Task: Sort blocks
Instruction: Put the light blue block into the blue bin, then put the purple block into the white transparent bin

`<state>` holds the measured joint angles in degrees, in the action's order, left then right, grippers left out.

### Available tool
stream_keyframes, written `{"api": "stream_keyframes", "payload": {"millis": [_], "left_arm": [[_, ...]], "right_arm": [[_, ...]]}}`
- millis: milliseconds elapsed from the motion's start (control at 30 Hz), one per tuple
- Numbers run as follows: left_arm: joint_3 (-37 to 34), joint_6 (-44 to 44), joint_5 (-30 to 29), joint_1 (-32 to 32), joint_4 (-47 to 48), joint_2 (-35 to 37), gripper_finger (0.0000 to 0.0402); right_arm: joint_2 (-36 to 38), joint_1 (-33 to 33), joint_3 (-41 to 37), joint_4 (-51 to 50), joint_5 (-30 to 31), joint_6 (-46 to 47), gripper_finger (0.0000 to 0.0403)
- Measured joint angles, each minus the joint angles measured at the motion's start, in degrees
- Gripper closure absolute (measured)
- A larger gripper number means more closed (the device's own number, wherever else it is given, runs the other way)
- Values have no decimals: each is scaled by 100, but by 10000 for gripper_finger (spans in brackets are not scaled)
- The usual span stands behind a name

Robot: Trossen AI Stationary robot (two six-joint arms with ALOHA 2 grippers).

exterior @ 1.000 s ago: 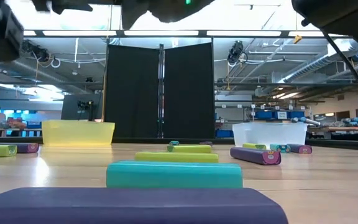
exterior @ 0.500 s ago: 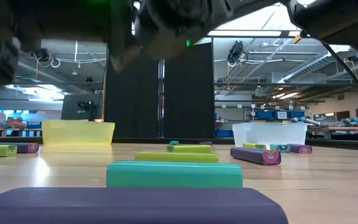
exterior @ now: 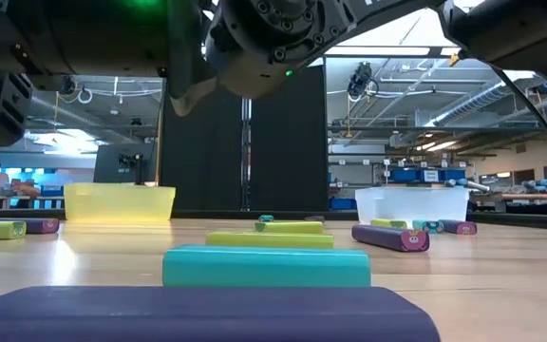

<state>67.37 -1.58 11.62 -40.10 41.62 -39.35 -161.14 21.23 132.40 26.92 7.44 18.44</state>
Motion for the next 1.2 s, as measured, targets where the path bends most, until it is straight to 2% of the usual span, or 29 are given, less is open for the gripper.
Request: {"api": "stream_keyframes", "payload": {"millis": [200,433,500,600,667,833,933,1033,1200], "left_arm": [[0,2,0,0,14,2,117],[0,94,0,0,20,2,117],[-13,96,0,0,32,2,117],[-15,96,0,-1,148,-2,117],[-15,132,12,-2,331,-22,117],[-17,379,50,5,943,-228,117],[-22,428,48,5,1126,-391,117],[-24,465,47,9,1193,-500,117],[-24,582,44,9,1237,-588,117]], "right_arm": [[0,-8,0,-94,0,-43,320],[0,-132,0,-253,-433,274,175],[0,-133,0,-256,-428,147,152],[0,-113,135,-407,-370,-220,140],[58,-104,243,-585,-200,-551,142],[523,-101,258,-1369,701,-1358,164],[770,-172,269,-1788,909,-1589,186],[868,-248,269,-2123,941,-1752,225],[868,-324,262,-2255,949,-1863,325]]}}
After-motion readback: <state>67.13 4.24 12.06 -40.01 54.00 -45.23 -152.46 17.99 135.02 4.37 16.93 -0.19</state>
